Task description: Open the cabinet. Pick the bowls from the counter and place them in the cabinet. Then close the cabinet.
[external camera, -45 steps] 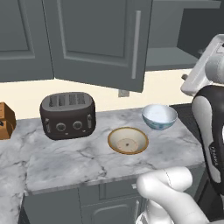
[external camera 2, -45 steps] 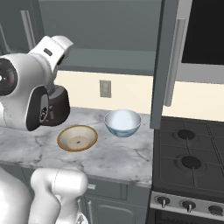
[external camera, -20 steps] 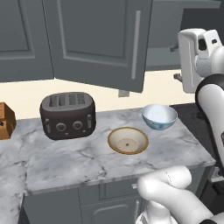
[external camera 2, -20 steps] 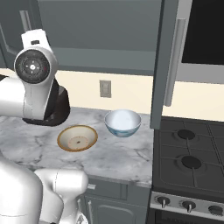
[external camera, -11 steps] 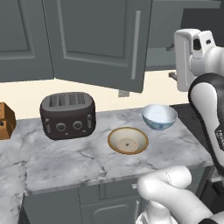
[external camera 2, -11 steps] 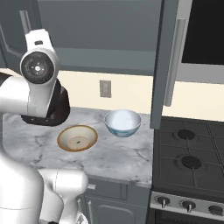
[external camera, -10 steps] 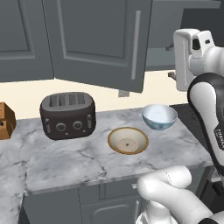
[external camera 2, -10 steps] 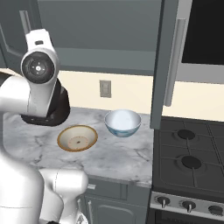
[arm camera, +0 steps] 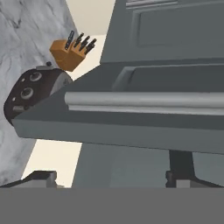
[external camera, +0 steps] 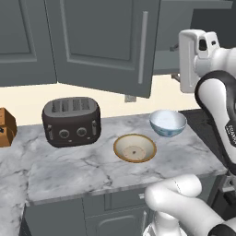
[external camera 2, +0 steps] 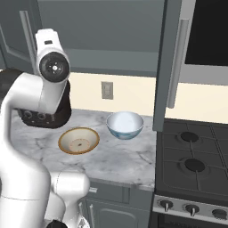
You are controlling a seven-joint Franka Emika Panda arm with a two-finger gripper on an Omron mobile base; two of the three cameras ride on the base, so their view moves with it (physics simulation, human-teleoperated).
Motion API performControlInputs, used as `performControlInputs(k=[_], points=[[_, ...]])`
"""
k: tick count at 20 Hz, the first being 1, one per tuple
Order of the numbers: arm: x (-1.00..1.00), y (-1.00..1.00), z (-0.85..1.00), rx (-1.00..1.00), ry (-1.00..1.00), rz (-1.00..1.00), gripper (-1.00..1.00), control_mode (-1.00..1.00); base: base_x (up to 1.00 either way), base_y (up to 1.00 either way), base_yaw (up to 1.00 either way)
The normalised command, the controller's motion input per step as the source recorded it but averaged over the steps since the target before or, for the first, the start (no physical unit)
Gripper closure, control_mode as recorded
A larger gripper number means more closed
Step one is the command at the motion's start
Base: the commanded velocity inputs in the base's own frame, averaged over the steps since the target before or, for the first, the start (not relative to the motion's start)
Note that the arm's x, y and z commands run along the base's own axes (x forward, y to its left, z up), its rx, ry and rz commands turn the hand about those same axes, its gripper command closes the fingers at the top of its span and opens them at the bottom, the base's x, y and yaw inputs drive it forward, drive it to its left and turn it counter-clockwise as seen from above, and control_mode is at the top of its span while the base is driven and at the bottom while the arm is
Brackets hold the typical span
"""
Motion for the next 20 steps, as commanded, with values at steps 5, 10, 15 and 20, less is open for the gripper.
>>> performControlInputs(k=[5, 10, 15, 20], points=[[0.26, 0.03, 0.0, 0.01, 0.0, 0.13, -1.0, -1.0, 0.0, 0.0, 0.0], [0.48, 0.15, 0.0, 0.0, 0.0, 0.11, -1.0, -1.0, 0.0, 0.0, 0.0], [0.51, 0.05, 0.0, 0.0, 0.0, 0.06, -1.0, -1.0, 0.0, 0.0, 0.0], [0.3, 0.08, 0.0, 0.0, 0.0, 0.03, -1.0, -1.0, 0.0, 0.0, 0.0]])
